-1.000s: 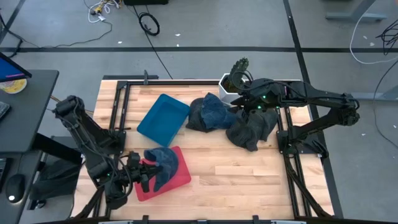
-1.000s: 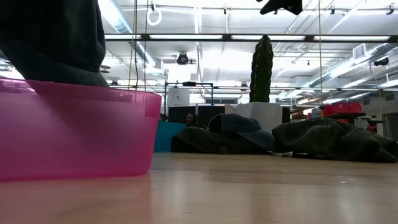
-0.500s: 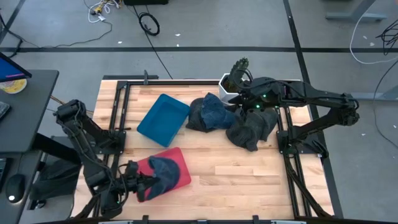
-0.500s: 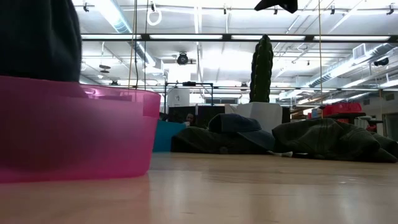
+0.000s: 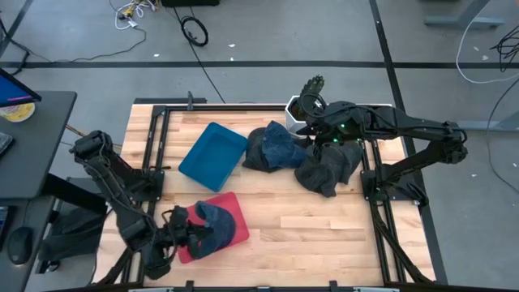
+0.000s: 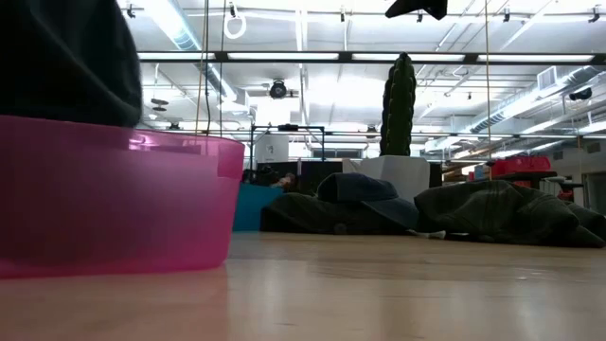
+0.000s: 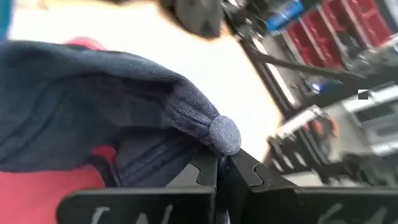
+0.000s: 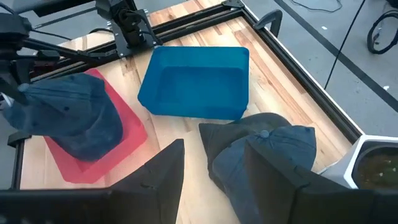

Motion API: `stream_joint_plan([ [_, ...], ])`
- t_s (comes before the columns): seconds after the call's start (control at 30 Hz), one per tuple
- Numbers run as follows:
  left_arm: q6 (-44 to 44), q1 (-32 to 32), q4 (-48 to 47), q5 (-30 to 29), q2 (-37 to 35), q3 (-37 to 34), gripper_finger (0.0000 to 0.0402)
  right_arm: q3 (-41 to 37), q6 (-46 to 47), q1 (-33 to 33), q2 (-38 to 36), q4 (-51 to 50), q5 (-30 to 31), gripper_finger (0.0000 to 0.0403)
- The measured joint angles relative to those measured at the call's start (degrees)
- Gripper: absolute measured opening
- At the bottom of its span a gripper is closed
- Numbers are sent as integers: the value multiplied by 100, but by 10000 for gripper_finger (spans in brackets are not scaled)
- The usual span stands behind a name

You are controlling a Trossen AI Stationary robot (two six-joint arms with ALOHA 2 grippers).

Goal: Pick & Place hat
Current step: Put the right blue cap into the red bin

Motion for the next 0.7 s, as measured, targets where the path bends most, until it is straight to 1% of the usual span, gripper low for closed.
stream_joint_plan([
  [0.3,-61,609,48,34,401,0,7,0,-5,0,0,-2,-2,170],
  [0.47,-61,738,201,83,612,2,7,0,1,0,0,-4,-3,170],
  [0.7,-57,610,259,1153,658,0,9,0,7,0,0,-7,-4,170],
])
